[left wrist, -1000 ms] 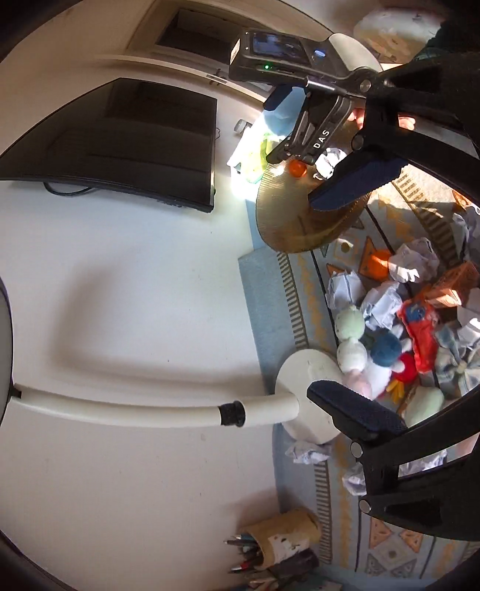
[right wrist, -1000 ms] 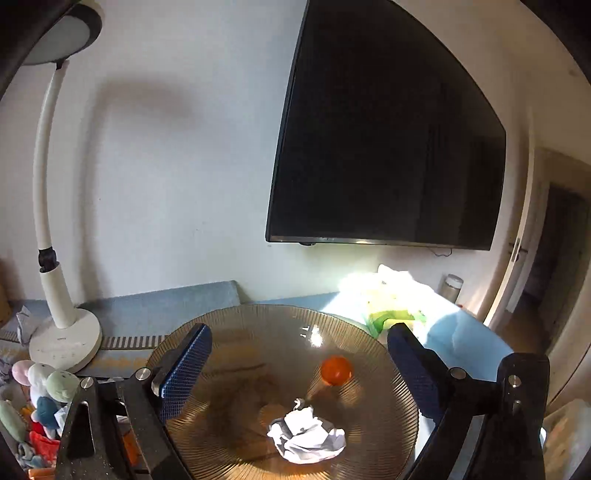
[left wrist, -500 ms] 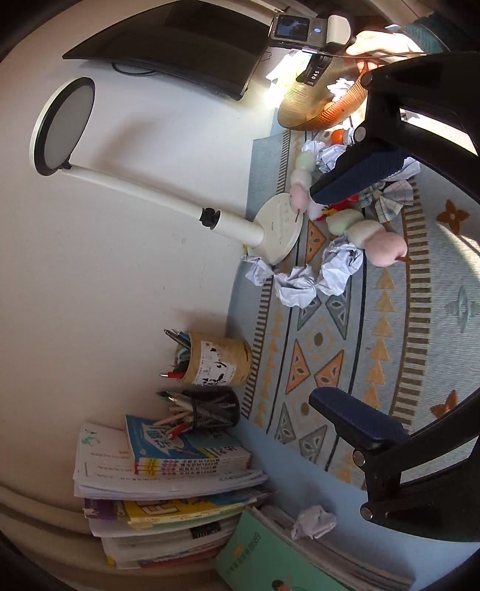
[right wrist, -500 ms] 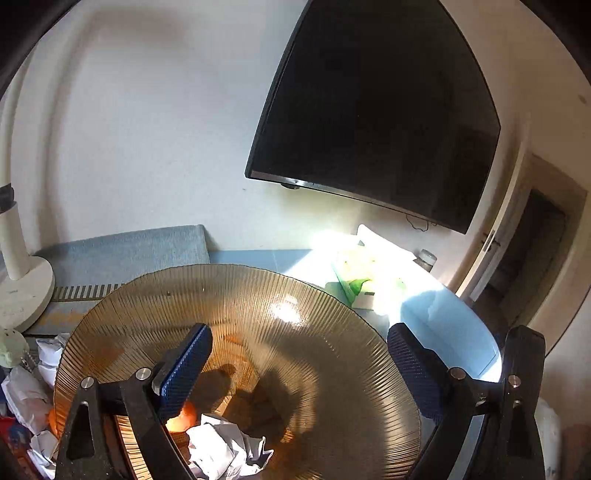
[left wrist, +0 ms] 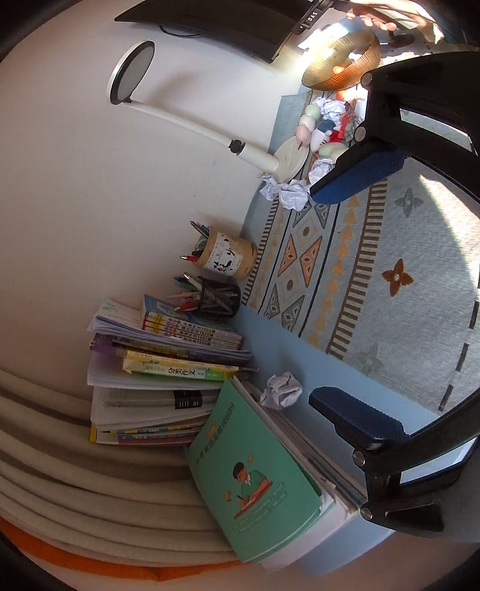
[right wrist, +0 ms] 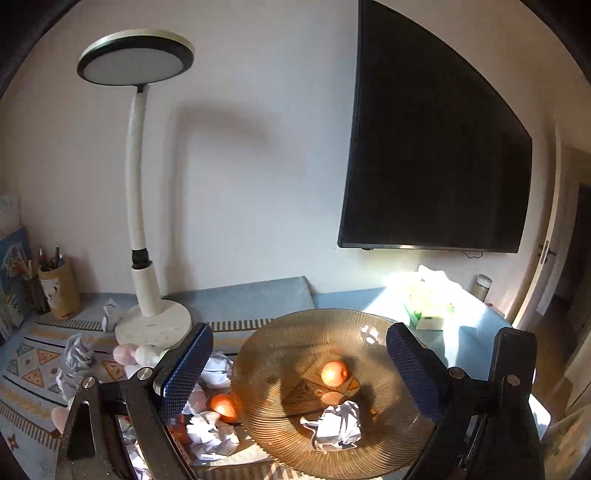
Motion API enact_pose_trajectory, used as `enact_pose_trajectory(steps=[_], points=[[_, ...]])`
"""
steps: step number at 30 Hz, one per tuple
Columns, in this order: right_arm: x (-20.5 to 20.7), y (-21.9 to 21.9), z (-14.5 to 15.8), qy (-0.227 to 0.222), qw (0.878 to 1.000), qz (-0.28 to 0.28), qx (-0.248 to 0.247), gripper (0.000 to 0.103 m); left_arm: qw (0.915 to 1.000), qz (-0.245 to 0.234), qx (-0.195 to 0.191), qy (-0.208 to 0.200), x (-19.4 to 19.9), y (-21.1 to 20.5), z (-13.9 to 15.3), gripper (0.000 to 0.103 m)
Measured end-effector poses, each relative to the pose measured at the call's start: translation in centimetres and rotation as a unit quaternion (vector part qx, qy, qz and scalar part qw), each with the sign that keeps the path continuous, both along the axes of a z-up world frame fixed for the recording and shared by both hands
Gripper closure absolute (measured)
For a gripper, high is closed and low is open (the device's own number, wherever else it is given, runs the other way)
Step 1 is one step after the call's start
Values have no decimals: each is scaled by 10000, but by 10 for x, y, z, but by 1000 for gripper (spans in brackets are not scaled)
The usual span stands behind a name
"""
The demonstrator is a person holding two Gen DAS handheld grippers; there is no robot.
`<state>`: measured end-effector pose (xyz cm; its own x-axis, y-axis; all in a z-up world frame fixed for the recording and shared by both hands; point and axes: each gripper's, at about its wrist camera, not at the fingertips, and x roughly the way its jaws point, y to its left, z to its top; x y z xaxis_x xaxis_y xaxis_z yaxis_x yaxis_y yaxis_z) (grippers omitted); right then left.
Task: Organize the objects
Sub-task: 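Move both tools back over the desk toward crumpled paper balls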
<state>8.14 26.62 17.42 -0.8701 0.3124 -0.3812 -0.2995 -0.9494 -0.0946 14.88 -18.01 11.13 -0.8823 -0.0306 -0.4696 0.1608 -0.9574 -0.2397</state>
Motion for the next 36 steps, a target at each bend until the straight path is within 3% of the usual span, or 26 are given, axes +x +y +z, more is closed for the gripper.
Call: enact_pose_trajectory(steps=[6, 12, 16, 19, 21, 24, 27, 30, 34, 35, 36], points=[[29, -98, -14, 219, 9912, 1247, -390, 8, 9998, 208, 62, -32, 19, -29, -12, 3], [16, -177, -50, -358, 9756, 2162, -109, 9, 9977, 211, -105, -628, 1, -38, -43, 3], [-5, -196, -52, -644, 9638, 2582, -176, 9, 9941, 235, 218, -1033, -41, -45, -54, 3], [-43, -197, -52, -1009, 9603, 2575, -374, 9, 9909, 308, 301, -1277, -80, -49, -59, 3], [-74, -192, -54, -1297, 9586, 2469, -580, 8, 9862, 627, 23, -1533, -107, -51, -67, 3], [-129, -185, -70, -1969, 9446, 2409, -1041, 9, 9752, 995, -239, -1962, -142, -59, -84, 4], [-173, -189, -91, -2449, 9315, 2383, -1250, 9, 9652, 1256, -194, -2287, -166, -73, -100, 4], [-200, -200, -109, -2740, 9155, 2550, -1475, 9, 9618, 1298, 146, -2406, -180, -86, -111, 4], [-227, -211, -131, -3063, 9027, 2497, -1702, 9, 9614, 1295, -34, -2426, -193, -81, -115, 5], [-233, -213, -136, -3130, 9014, 2472, -1687, 9, 9623, 1238, -31, -2422, -196, -79, -117, 7], [-237, -215, -140, -3186, 9014, 2432, -1640, 9, 9616, 1231, -13, -2453, -198, -79, -119, 17]])
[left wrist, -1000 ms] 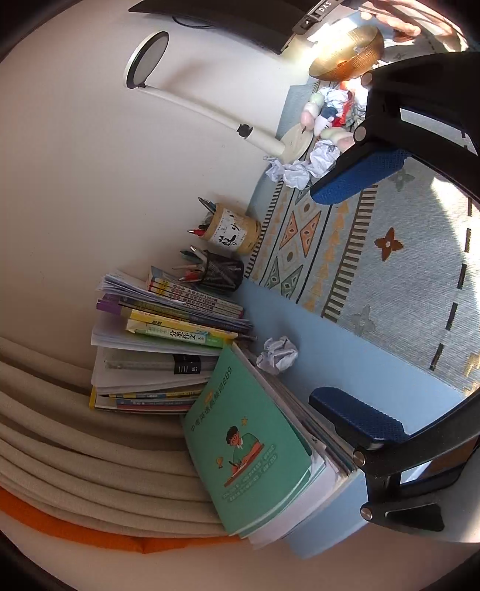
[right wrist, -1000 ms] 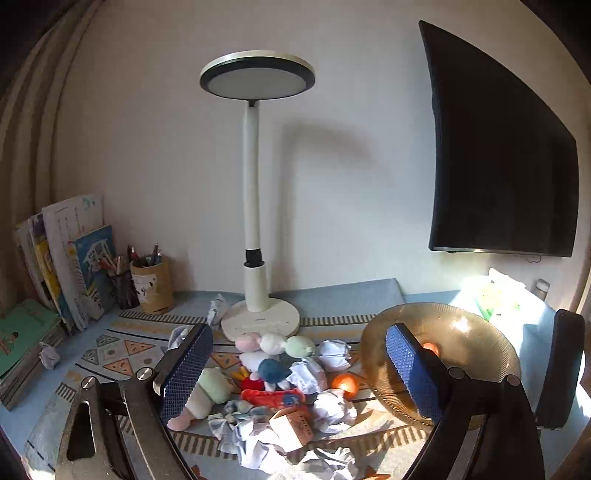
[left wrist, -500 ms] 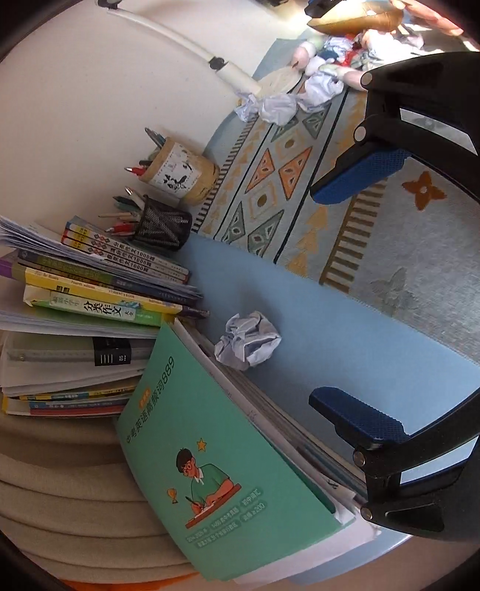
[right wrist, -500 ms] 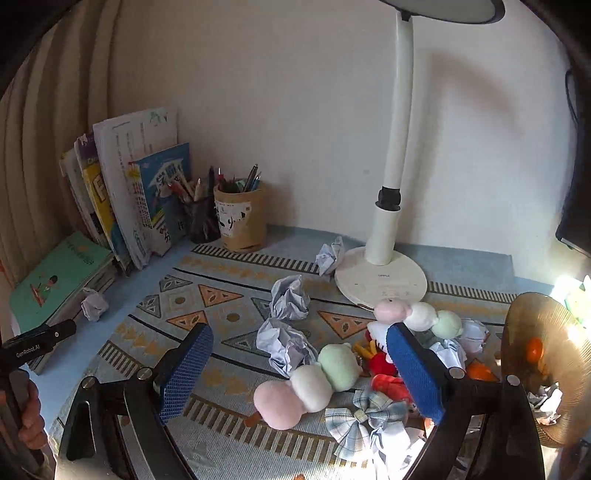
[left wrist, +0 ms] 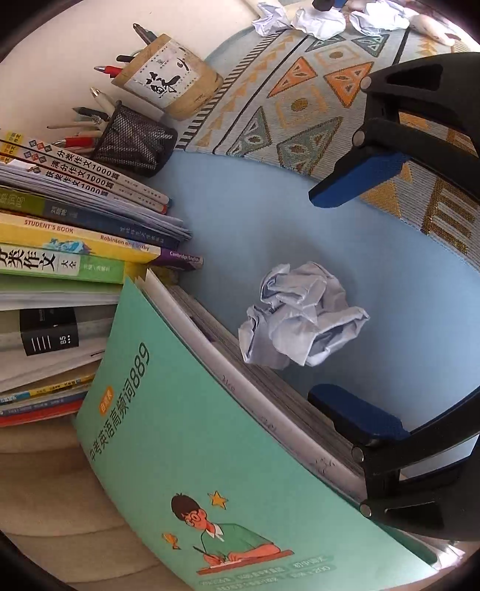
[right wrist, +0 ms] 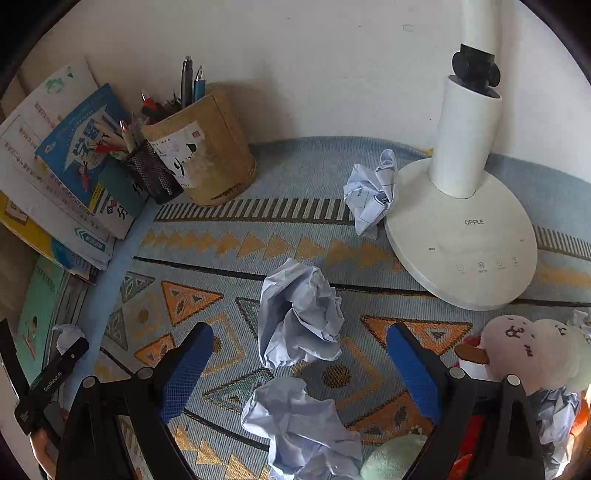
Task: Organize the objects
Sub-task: 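Move both tools back over the desk toward crumpled paper balls, then grasp crumpled paper near the lamp base with the right tool while the left grasps another paper ball, then carry both paper balls over the golden bowl and release them inside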
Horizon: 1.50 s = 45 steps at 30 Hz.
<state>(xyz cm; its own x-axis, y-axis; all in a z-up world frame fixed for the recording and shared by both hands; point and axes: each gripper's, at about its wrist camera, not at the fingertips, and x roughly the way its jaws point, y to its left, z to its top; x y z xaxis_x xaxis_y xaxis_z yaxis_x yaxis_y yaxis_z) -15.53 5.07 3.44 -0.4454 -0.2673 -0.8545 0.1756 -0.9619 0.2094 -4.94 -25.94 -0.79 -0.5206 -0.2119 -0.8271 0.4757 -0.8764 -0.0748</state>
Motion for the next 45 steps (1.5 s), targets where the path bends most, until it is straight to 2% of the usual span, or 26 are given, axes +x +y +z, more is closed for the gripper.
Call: enact_pose_trajectory(steps=[1, 2, 3, 4, 5, 7, 11, 14, 17, 20, 22, 26, 29, 31, 34, 37, 39, 42, 45], points=[[-3, -2, -3, -29, 10000, 11, 59, 16, 10000, 31, 10, -47, -1, -1, -2, 27], [-6, -5, -7, -63, 9999, 54, 81, 30, 9999, 78, -146, 9, -1, 0, -1, 34], [-7, -6, -10, -119, 9999, 91, 73, 38, 9998, 92, -197, 33, -1, -1, -1, 48], [-8, -7, -15, -192, 9997, 115, 36, 54, 9997, 102, -203, 78, 0, -2, -1, 61], [-9, -6, -18, -252, 9996, 123, -35, 61, 9998, 92, -122, 156, 2, -4, 0, 61], [-9, -2, -19, -263, 9994, 81, -225, 61, 9995, 62, 78, 288, 6, -8, 2, 65], [4, 9, -1, -30, 9984, 99, -565, 62, 9976, -334, 17, 612, 17, 8, 16, 66], [23, 20, 23, 190, 9973, 130, -703, 62, 9930, -779, -152, 869, 25, 35, 41, 66], [53, 41, 49, 446, 9956, 139, -818, 62, 9846, -1283, -215, 1170, 34, 69, 73, 66], [89, 76, 76, 770, 9935, -58, -839, 62, 9723, -1816, -265, 1448, 43, 115, 107, 66], [117, 107, 95, 1077, 9906, -271, -794, 62, 9607, -2224, -214, 1648, 49, 151, 129, 66], [173, 179, 135, 1715, 9797, -909, -507, 61, 9309, -3102, 92, 1927, 60, 232, 168, 66], [211, 232, 158, 2111, 9652, -1541, 1, 61, 9054, -3744, 443, 1955, 54, 298, 184, 66], [229, 265, 165, 2213, 9557, -1924, 246, 61, 8921, -4049, 621, 1906, 48, 341, 189, 66], [244, 307, 159, 2116, 9483, -2335, 375, 61, 8761, -4400, 752, 1820, 42, 398, 180, 66], [245, 338, 137, 1832, 9462, -2628, 446, 61, 8633, -4703, 881, 1604, 37, 444, 163, 66], [242, 354, 119, 1600, 9459, -2780, 485, 61, 8547, -4902, 805, 1505, 41, 471, 150, 65], [238, 375, 93, 1254, 9412, -3079, 608, 61, 8465, -5112, 649, 1335, 38, 503, 131, 59], [231, 384, 78, 993, 9399, -3176, 763, 52, 8399, -5287, 436, 1141, 37, 528, 119, 55]])
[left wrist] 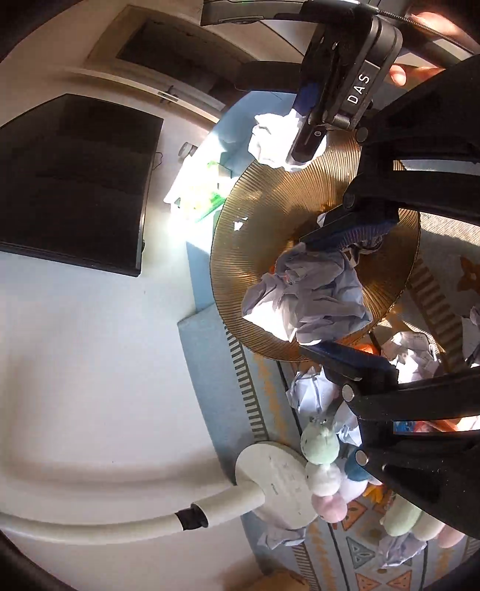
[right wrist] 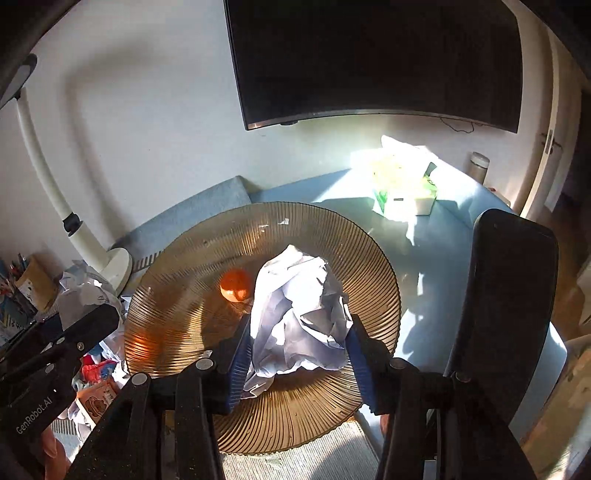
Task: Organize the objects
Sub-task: 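Carry both paper balls over the golden bowl and release them inside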
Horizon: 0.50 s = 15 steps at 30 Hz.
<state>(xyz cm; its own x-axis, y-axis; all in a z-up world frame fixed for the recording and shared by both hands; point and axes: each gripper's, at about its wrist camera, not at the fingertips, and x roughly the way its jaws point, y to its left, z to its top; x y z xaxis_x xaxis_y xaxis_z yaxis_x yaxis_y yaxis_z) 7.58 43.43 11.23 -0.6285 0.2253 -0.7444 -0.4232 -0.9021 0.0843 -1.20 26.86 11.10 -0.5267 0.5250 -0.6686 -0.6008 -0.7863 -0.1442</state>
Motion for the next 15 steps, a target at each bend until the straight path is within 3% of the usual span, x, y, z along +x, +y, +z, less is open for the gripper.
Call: enact_pose_trajectory(steps=[2, 7, 12, 15], points=[[0, 4, -2, -3, 10000, 48, -54, 51, 9995, -144, -224, -148, -1, 9, -6, 55], [3, -4, 5, 181, 9998, 81, 57, 42, 9993, -238, -215, -179, 5, 6, -6, 55], [14, -35, 26, 632, 9971, 425, 6, 40, 9964, -197, 683, 463, 34, -47, 27, 55], [22, -67, 43, 1015, 9918, 765, 100, 35, 9920, 70, 941, 841, 54, -93, 50, 55]])
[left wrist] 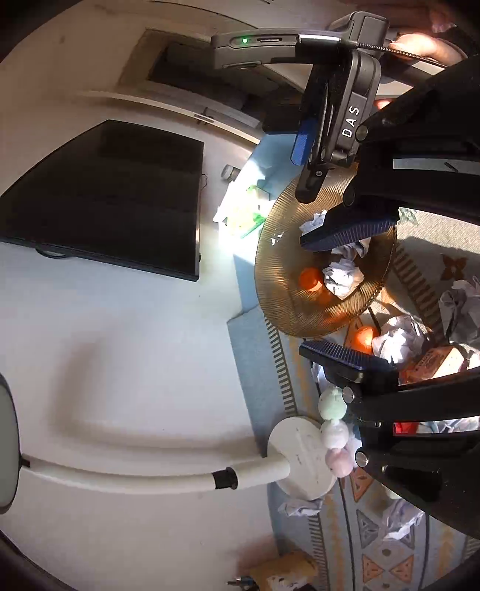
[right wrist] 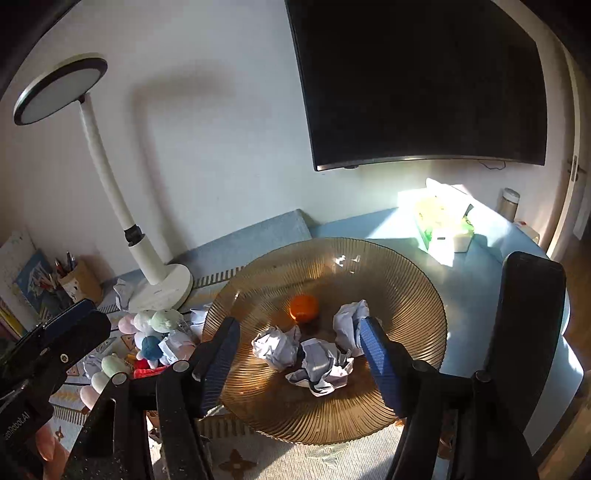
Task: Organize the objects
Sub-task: 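Carry both paper balls over the golden bowl and release them inside, then grasp crumpled paper by the plush toys with the left tool while the right grasps paper on the rug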
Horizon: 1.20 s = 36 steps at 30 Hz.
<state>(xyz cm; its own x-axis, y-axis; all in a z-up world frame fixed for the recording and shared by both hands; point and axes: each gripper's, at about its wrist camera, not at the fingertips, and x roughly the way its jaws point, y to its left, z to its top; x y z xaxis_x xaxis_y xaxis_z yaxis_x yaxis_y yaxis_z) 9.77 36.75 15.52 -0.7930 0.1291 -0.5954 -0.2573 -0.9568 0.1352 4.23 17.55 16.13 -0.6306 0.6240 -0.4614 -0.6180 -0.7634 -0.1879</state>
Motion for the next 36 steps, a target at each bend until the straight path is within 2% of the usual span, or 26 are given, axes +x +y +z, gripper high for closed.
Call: enact_pose_trajectory(steps=[2, 3, 4, 5, 7, 9, 11, 13, 16, 18, 20, 21, 26, 33, 36], points=[[5, -25, 7, 259, 9993, 262, 59, 28, 9989, 394, 81, 221, 12, -34, 11, 53], [7, -37, 7, 377, 9986, 375, 59, 25, 9976, 636, 117, 264, 16, -52, 14, 31], [9, -49, 6, 482, 9977, 478, 45, 18, 9955, 883, 200, 284, 19, -71, 15, 4], [12, -61, 2, 589, 9965, 599, 24, 16, 9923, 1131, 353, 362, 25, -91, 13, 0], [14, -85, -12, 712, 9943, 794, 27, 15, 9851, 1584, 470, 483, 34, -129, 7, 1], [17, -106, -33, 777, 9927, 920, 79, 15, 9794, 1953, 315, 404, 34, -157, -7, 1], [20, -123, -57, 848, 9916, 965, 174, 15, 9702, 2396, 142, 315, 29, -181, -29, 1], [18, -133, -79, 810, 9915, 975, 305, 15, 9646, 2638, 11, 47, 18, -200, -57, 1], [11, -139, -102, 563, 9927, 1007, 359, 15, 9608, 2745, 46, -376, 3, -215, -93, 1], [9, -139, -103, 539, 9930, 963, 428, 15, 9598, 2764, 78, -492, -2, -217, -112, 1], [8, -136, -104, 549, 9933, 969, 307, 4, 9583, 2801, 77, -564, -3, -216, -127, 1], [5, -135, -107, 442, 9941, 947, 281, 3, 9554, 2860, -55, -728, -5, -215, -132, 1], [-3, -129, -114, 142, 9959, 867, 204, 3, 9560, 2804, -278, -813, -8, -209, -136, 1], [-3, -122, -116, 65, 9970, 774, 10, 1, 9547, 2784, -260, -1018, -12, -211, -140, 1], [2, -113, -113, 190, 9972, 711, -166, 1, 9526, 2795, -315, -1161, -16, -211, -142, 1]])
